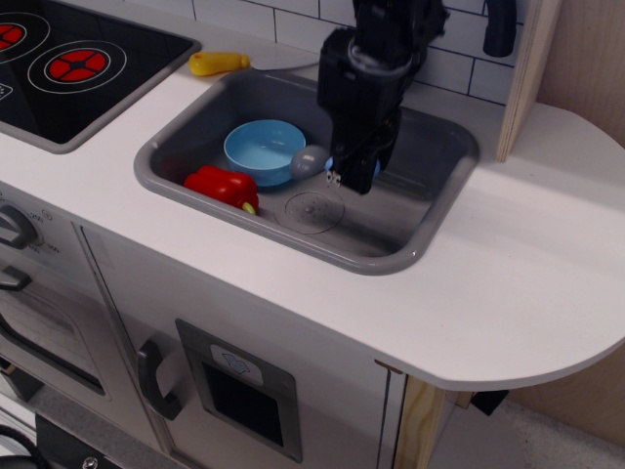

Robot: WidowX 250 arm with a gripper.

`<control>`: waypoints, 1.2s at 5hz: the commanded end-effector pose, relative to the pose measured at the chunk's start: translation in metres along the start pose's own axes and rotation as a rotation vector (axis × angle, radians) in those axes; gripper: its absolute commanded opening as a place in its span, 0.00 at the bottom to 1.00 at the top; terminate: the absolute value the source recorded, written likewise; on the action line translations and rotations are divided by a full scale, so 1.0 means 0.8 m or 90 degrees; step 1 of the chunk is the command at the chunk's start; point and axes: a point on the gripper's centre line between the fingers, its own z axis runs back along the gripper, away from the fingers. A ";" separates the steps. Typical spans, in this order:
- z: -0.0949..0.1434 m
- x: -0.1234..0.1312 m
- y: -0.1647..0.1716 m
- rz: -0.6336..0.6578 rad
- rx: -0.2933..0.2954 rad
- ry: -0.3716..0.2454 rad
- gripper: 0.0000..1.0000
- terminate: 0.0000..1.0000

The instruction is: Take spoon out of bowl sink

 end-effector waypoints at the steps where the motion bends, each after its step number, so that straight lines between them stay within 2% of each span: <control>1: -0.010 -0.005 0.012 0.003 -0.011 0.001 0.00 0.00; 2: -0.023 -0.012 0.016 -0.006 -0.013 -0.006 0.00 0.00; 3: -0.038 -0.020 0.017 -0.030 -0.010 -0.001 1.00 0.00; 4: -0.043 -0.027 0.018 -0.043 -0.005 0.001 1.00 0.00; 6: -0.006 -0.021 0.010 -0.042 -0.001 0.032 1.00 0.00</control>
